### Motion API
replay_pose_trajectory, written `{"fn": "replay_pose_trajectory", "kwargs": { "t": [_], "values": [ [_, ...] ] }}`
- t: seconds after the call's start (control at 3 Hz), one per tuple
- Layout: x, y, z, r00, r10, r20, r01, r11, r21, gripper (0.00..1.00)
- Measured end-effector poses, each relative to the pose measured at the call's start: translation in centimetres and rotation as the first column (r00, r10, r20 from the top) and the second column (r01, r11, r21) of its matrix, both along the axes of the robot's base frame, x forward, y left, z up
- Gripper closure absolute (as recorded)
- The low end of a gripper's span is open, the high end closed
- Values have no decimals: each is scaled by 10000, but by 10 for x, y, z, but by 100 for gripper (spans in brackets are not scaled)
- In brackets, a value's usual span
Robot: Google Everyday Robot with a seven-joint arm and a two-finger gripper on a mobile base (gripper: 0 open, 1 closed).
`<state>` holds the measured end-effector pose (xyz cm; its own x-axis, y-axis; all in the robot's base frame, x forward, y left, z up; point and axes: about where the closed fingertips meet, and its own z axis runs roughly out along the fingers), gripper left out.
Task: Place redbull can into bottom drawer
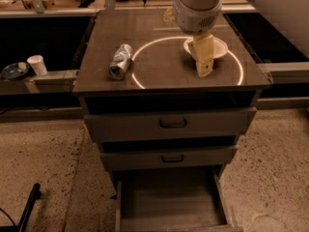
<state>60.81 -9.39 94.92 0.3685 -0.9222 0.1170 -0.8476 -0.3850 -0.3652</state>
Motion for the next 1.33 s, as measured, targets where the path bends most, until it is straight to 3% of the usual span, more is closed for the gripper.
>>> {"fn": "replay_pose_trajectory", "kwargs": {
  "t": [0.67,1.0,1.33],
  "values": [
    [0,3,3,9983,572,84,-566,9970,-521,0],
    [12,21,-3,9848,1727,-174,-1733,9730,-1527,0],
    [34,49,-15,9131,4023,-658,-4057,8809,-2439,0]
  ]
}}
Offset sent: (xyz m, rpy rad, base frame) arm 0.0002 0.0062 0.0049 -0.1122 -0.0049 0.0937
